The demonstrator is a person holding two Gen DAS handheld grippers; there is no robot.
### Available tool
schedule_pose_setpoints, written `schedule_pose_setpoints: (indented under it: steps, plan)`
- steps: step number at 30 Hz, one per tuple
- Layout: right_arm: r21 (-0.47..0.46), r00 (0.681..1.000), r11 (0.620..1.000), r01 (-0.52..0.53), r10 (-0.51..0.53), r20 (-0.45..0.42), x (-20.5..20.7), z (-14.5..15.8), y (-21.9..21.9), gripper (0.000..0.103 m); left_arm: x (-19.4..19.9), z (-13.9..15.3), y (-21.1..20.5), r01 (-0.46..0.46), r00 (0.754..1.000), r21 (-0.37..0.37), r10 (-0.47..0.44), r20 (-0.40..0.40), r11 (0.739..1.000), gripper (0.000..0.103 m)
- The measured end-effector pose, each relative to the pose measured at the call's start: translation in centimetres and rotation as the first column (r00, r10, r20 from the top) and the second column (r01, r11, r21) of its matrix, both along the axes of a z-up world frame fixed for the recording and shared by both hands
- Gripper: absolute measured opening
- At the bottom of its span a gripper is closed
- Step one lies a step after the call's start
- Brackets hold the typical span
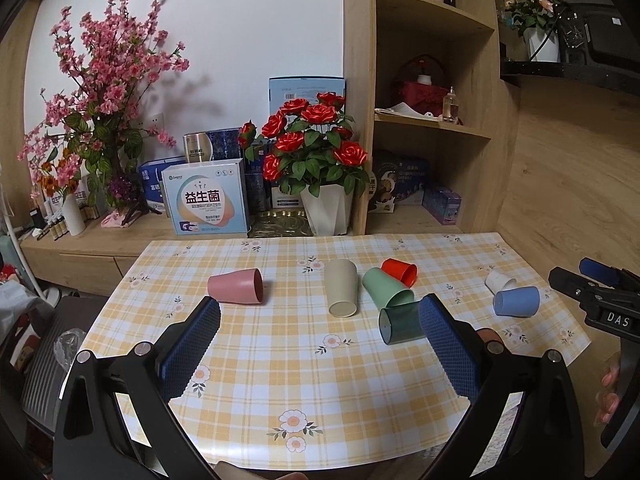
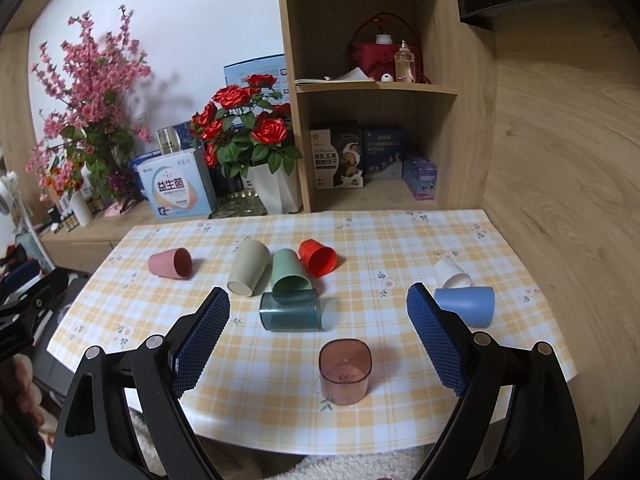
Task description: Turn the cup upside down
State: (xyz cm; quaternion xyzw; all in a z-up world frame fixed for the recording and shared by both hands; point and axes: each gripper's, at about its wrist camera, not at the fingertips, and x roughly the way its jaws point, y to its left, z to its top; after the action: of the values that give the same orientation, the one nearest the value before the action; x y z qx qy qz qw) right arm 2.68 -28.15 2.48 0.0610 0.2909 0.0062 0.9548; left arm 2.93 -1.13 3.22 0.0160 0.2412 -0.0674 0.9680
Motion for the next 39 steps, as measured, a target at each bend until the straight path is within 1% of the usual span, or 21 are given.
schedule_pose_setpoints:
  steps: [25, 39]
  plan:
    - [0.003, 1.000, 1.000, 0.008, -0.008, 0.025, -0.42, 0.96, -0.39, 0.087, -0.04, 0.34, -0.41, 0.006, 1.000, -0.011, -0.006, -0.001, 1.000, 0.097]
    - [0.004, 1.000, 1.000, 0.010, -0.010, 0.016, -0.42, 0.71, -0.36, 0.087, -0.20, 0.28, -0.93, 0.010, 1.000, -0.028, -0.010, -0.006, 1.000, 0.097]
